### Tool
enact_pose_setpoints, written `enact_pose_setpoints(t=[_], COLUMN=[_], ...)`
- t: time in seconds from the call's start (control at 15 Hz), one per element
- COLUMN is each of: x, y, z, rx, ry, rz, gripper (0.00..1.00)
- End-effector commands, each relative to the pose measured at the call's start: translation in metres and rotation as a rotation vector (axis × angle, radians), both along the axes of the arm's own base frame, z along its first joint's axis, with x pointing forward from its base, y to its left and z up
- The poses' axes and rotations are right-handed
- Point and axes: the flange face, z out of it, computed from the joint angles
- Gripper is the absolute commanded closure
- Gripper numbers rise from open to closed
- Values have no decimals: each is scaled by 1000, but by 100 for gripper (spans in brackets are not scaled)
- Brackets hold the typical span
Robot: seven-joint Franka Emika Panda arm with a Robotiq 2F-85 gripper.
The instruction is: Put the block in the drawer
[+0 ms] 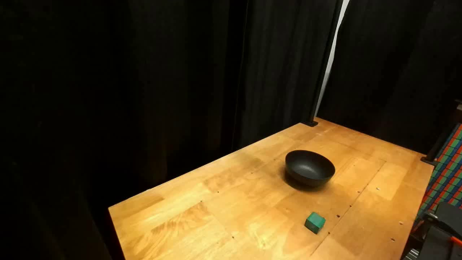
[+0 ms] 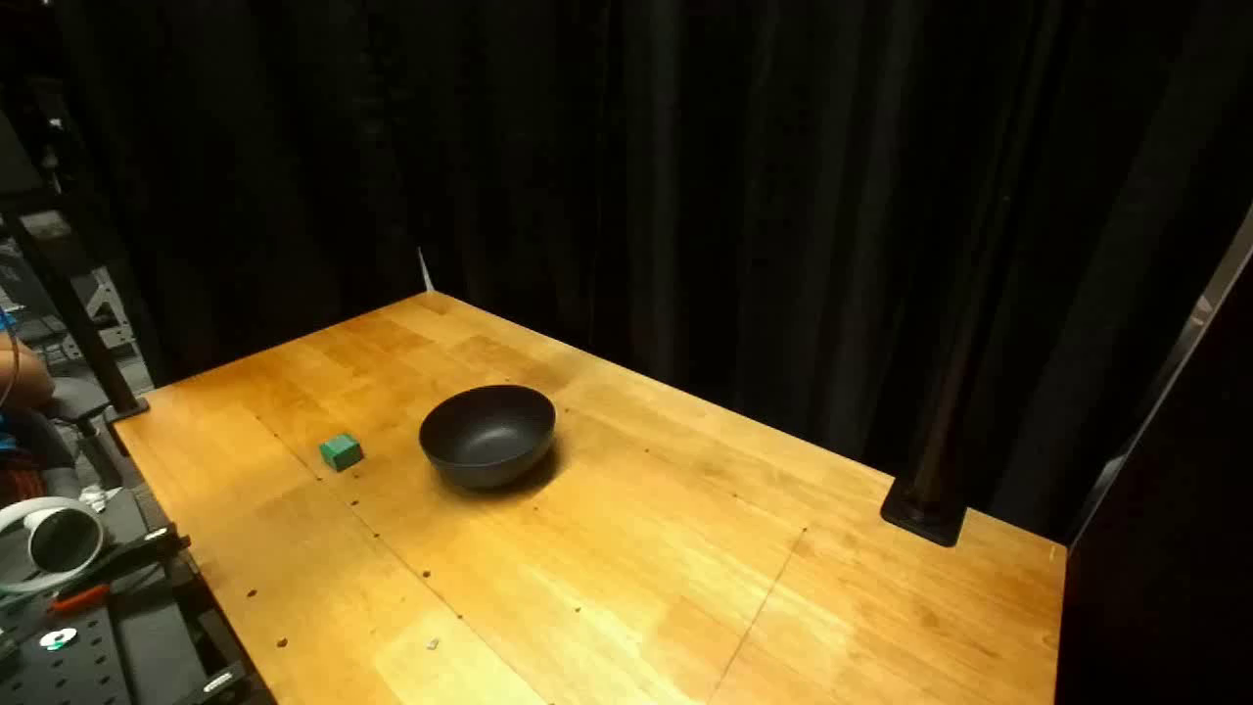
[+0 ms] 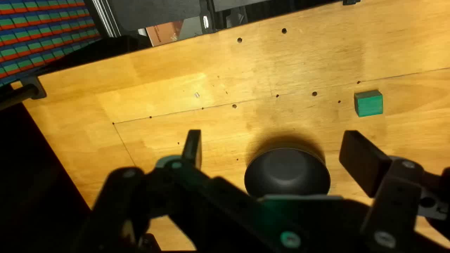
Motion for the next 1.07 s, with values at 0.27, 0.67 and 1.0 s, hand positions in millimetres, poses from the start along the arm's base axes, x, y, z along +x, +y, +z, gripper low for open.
enact_pose_setpoints(t=[0.27,0.67,1.0], x=[0,0,8], y=[0,0,13], z=[1,1,-11], rx=[0,0,2], ry=[1,1,13], rz=[0,0,-6], gripper=[0,0,0])
